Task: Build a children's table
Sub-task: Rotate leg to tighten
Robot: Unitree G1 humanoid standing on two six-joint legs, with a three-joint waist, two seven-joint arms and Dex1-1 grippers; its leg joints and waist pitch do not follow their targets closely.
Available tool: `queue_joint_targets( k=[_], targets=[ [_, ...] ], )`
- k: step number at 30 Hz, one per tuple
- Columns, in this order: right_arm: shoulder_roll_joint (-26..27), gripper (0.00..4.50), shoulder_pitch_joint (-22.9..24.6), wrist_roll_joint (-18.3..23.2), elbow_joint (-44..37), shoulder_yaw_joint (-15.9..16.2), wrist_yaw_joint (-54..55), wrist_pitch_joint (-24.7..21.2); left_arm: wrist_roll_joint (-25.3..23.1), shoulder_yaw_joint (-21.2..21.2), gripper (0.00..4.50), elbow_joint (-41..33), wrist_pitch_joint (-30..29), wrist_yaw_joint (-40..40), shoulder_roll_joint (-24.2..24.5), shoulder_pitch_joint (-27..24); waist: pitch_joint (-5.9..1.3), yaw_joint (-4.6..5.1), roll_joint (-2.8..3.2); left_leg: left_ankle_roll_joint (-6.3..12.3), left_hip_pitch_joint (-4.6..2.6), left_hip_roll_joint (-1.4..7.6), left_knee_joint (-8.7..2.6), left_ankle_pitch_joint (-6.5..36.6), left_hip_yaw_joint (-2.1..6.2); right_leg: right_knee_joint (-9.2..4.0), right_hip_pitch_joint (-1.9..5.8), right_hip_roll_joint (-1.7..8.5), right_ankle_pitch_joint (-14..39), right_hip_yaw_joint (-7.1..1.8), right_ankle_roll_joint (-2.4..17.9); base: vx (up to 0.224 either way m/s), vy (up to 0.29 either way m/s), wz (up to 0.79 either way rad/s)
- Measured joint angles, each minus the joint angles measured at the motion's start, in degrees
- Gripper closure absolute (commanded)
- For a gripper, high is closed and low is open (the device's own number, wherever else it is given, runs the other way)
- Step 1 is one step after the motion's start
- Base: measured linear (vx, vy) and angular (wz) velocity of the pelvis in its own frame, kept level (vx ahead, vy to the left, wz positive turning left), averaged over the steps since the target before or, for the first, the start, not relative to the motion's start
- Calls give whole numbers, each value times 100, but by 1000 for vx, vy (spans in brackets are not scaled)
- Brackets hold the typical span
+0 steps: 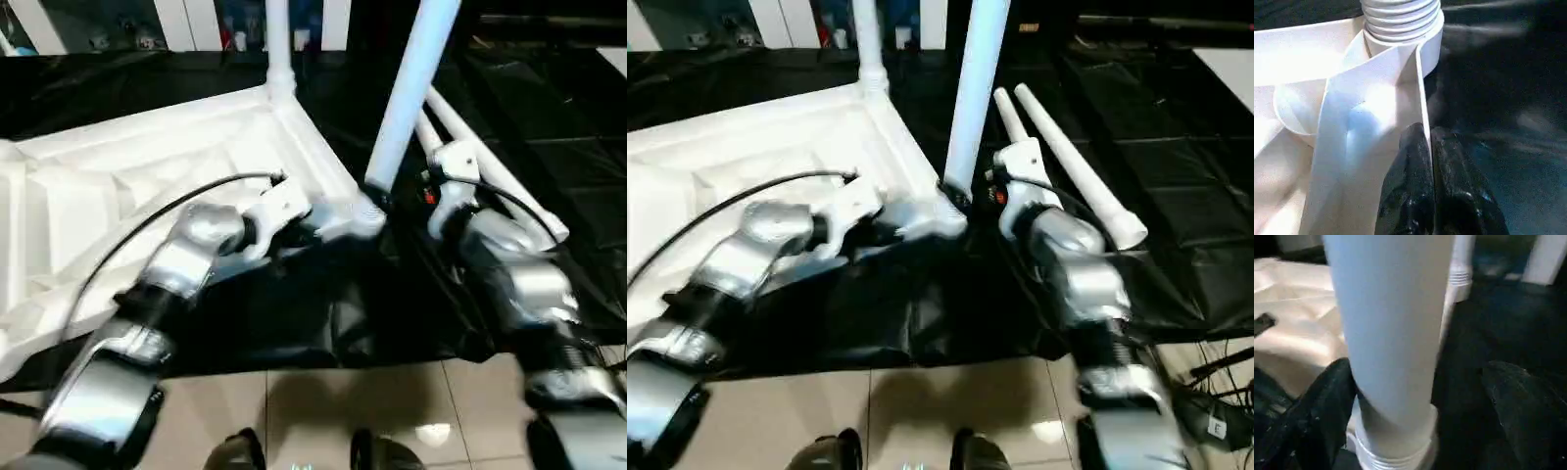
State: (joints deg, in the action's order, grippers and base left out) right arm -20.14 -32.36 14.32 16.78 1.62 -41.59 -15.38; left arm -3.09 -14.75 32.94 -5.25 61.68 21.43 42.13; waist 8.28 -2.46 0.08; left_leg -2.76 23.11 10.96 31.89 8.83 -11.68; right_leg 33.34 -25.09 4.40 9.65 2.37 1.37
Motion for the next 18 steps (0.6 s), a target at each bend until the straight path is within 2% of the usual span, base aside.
queue_joint_targets(
  k=[3, 7, 9, 13, 18],
  targets=[
    [-494, 18, 361, 217, -427, 132, -740, -325, 188, -2, 450, -123, 189, 464, 290, -179, 4, -51, 3, 0, -1, 5, 10, 0, -1, 10, -1, -2, 0, 1, -1, 0, 0, 0],
    [-601, 18, 531, 228, -654, 326, -1098, -471, 234, 25, 450, -180, 197, 658, 344, -238, 7, -65, 4, -1, -1, 5, 38, 0, -2, 28, -2, -1, 0, -9, -1, 0, 0, 0],
    [-597, 18, 628, 170, -721, 480, -1184, -467, 290, 29, 450, -371, 187, 799, 369, -366, 8, -67, 6, -2, -2, 4, 41, 0, -3, 32, -1, 1, 0, -13, -1, 0, 0, 0],
    [-580, 18, 665, 42, -691, 589, -1154, -374, 344, 26, 450, -546, 162, 984, 418, -465, 16, -93, 6, -4, -2, 4, 49, -1, -5, 59, -8, 4, 4, -14, -6, 0, 0, 0],
    [-539, 18, 575, -161, -425, 697, -1155, 0, 428, 26, 450, -648, 150, 1087, 470, -549, 20, -90, 5, -4, -2, 4, 57, -1, -6, 68, -9, 6, 5, -15, -8, 0, 0, 0]
  ],
)
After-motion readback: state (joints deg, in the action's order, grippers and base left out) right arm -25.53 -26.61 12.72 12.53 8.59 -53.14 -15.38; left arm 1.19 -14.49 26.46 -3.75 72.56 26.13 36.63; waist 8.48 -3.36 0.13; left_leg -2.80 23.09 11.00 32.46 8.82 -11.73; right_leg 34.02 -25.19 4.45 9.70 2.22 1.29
